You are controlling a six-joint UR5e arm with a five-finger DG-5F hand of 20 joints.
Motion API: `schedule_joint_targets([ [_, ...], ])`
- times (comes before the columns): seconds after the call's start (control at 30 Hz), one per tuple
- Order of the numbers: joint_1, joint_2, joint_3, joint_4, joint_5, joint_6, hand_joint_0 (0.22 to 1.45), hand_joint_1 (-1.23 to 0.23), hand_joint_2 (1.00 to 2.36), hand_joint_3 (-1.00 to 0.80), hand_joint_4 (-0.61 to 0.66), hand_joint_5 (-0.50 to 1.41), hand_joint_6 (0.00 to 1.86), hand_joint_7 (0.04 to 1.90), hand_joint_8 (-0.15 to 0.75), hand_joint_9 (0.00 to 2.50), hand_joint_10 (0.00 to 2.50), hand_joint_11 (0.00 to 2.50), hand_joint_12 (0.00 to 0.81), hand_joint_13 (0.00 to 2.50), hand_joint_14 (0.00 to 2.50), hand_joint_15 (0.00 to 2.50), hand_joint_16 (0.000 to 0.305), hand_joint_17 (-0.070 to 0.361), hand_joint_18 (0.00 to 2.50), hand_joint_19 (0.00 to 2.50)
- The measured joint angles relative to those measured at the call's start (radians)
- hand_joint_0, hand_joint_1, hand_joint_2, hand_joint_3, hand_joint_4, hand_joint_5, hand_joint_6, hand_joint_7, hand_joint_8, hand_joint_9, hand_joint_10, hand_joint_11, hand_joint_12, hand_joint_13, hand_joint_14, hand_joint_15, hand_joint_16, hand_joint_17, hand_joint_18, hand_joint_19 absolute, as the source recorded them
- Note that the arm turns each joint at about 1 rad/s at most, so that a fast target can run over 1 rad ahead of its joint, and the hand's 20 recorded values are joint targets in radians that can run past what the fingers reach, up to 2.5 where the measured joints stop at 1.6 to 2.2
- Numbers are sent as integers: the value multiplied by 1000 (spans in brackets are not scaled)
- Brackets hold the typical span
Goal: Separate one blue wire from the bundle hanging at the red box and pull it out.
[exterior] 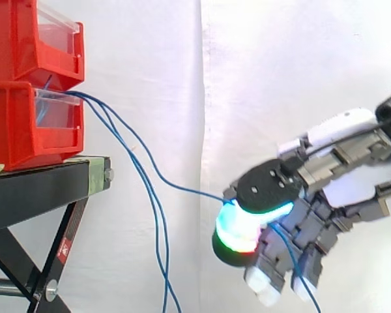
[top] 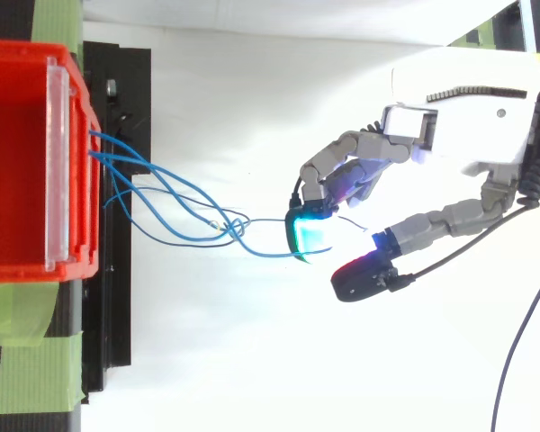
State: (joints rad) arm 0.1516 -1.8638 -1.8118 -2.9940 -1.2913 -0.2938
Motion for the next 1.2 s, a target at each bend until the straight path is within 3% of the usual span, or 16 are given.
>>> schedule_joint_targets([
  [0.13, -1, 0, -34, 76, 4, 5, 512, -824, 1236, -103, -210, -70, 875, 1077, 361, 767, 9, 416, 497, 596, 8, 456, 70, 157, 745, 444],
  [0.33, 2, 0, -42, 171, 9, 4, 512, -825, 1234, -101, -211, -70, 875, 1078, 358, 766, 9, 404, 495, 596, 8, 453, 70, 157, 754, 442],
  [1.2, 5, 0, -43, 185, 10, 4, 518, -831, 1221, -93, -216, -70, 876, 1073, 352, 771, 9, 387, 492, 594, 8, 455, 69, 156, 749, 446],
])
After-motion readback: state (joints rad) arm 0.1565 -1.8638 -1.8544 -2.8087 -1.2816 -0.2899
